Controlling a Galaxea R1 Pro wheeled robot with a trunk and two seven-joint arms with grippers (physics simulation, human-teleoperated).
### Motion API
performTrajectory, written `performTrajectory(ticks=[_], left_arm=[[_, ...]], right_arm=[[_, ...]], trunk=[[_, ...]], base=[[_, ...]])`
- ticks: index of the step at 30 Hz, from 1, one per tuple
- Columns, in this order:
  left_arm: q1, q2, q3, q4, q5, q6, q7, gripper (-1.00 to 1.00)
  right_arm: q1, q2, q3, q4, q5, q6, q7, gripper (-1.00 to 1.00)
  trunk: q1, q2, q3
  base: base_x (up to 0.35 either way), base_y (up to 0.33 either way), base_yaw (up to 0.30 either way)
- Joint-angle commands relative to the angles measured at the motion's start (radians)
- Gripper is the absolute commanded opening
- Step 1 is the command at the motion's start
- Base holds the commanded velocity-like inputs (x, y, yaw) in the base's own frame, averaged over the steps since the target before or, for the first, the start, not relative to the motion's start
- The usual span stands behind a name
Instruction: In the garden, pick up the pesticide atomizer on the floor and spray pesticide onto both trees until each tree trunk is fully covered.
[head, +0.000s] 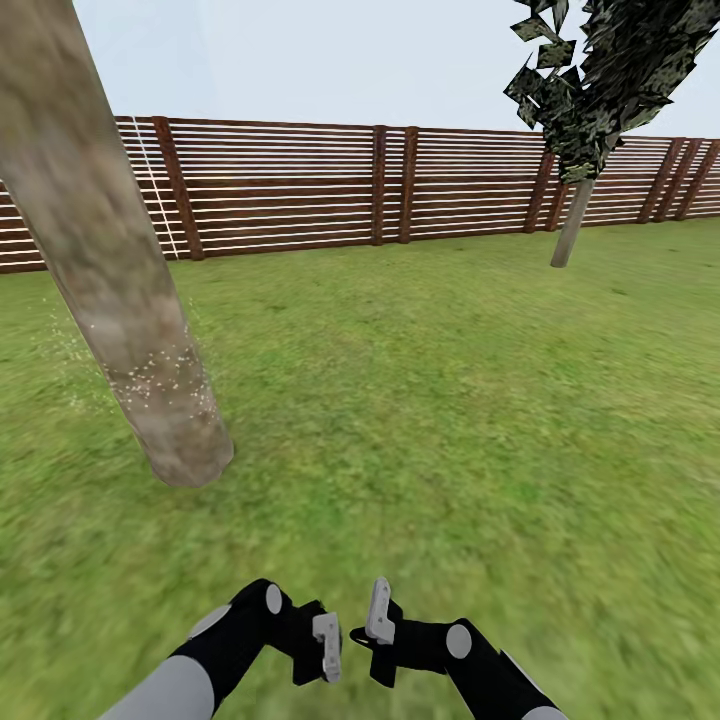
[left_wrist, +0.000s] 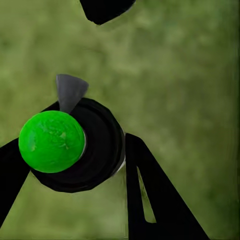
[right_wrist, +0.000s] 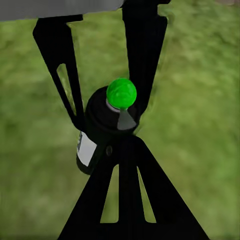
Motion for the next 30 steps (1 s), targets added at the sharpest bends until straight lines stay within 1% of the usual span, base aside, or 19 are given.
performTrajectory(ticks=[1,3,5,9,11,14,19,22,24,30], left_arm=[[0.0,0.0,-0.007,0.017,-0.005,0.001,-0.003,-1.0],[0.0,0.0,-0.028,0.036,-0.005,0.0,-0.003,-1.0],[0.0,-0.001,-0.034,0.039,-0.004,0.0,-0.003,-1.0],[0.0,-0.003,-0.035,0.04,0.001,-0.001,-0.003,-1.0],[0.0,-0.007,-0.034,0.04,0.003,-0.003,-0.003,-1.0],[-0.002,-0.009,-0.031,0.04,0.004,-0.042,-0.003,-1.0],[-0.002,-0.008,-0.023,0.04,0.006,-0.052,-0.003,-1.0],[-0.002,-0.007,-0.025,0.04,0.039,-0.054,-0.003,-1.0],[-0.002,-0.006,-0.025,0.041,0.054,-0.056,-0.003,-1.0],[-0.002,-0.006,-0.024,0.041,0.058,-0.056,-0.003,-1.0]], right_arm=[[0.0,0.0,-0.001,-0.001,0.01,-0.006,0.0,-1.0],[0.0,0.0,-0.001,-0.001,0.01,-0.006,0.0,-1.0],[0.0,0.0,-0.001,-0.001,0.01,-0.006,0.0,-1.0],[0.0,0.0,-0.001,-0.001,0.01,-0.006,0.0,-1.0],[0.0,0.0,-0.001,-0.001,0.01,-0.006,0.0,-1.0],[0.0,0.0,-0.001,-0.001,0.01,-0.006,0.0,-1.0],[0.0,0.0,-0.001,-0.001,0.011,-0.006,0.0,-1.0],[0.0,0.0,-0.001,-0.001,0.01,-0.006,0.0,-1.0],[0.0,0.0,-0.001,0.0,0.011,-0.006,0.0,-1.0],[0.0,0.0,-0.002,0.001,0.011,-0.006,0.0,-1.0]], trunk=[[0.0,0.0,-0.001],[0.0,0.0,-0.001],[0.0,0.0,-0.001],[0.0,0.0,-0.001],[0.0,0.0,-0.001],[0.0,0.0,-0.001],[0.0,0.0,-0.001],[0.0,0.0,-0.001],[0.0,0.0,-0.001],[0.0,0.0,-0.001]], base=[[0.0,0.0,0.0],[0.0,0.0,0.0],[0.0,0.0,0.0],[0.0,0.0,0.0],[0.0,0.0,0.0],[0.0,0.0,0.0],[0.0,0.0,0.0],[0.0,0.0,0.0],[0.0,0.0,0.0],[0.0,0.0,0.0]])
